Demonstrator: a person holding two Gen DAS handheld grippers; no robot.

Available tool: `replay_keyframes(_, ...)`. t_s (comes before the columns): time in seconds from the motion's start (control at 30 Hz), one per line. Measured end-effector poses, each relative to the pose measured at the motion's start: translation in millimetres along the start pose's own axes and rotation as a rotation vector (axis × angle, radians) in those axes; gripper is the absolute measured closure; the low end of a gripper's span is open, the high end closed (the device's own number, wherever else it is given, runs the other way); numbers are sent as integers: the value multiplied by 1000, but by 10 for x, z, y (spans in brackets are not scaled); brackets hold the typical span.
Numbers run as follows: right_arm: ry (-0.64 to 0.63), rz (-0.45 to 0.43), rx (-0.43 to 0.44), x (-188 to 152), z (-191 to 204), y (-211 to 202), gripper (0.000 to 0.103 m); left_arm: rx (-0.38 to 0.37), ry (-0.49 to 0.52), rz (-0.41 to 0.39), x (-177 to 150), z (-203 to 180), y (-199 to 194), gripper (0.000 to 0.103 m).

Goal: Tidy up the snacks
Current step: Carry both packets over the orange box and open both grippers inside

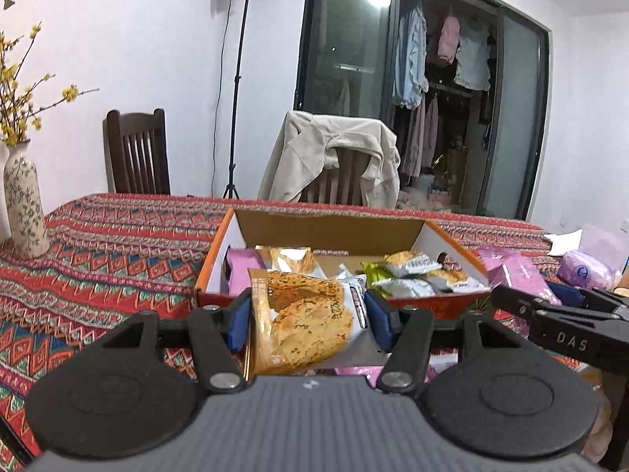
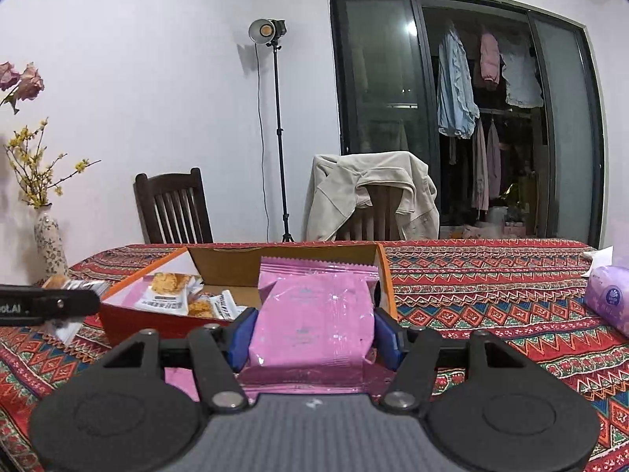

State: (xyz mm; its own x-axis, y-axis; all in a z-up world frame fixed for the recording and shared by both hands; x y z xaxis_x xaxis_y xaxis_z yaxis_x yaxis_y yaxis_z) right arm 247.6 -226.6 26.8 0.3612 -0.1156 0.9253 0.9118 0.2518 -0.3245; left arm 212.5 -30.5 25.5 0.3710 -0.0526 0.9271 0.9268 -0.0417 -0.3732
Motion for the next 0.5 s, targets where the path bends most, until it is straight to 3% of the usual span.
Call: replay_keyframes(0.5,4,-25,16,474,363,75,41,9,-14,-43,430,53,143,43)
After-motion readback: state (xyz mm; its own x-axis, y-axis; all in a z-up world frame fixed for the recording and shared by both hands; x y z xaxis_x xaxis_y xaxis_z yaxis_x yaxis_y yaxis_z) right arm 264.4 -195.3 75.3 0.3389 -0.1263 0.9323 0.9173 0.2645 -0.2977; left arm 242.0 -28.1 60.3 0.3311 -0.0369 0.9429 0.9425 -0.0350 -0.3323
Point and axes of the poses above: each gripper's, at about its wrist camera, not at the fingertips, and y roughly the way its jaws point, z to its left, x to its top, the point moved 8 cm from there along y, roughly the way its jaws point, and after that the axes turned 7 degrees about y, right-handed, at the moved point
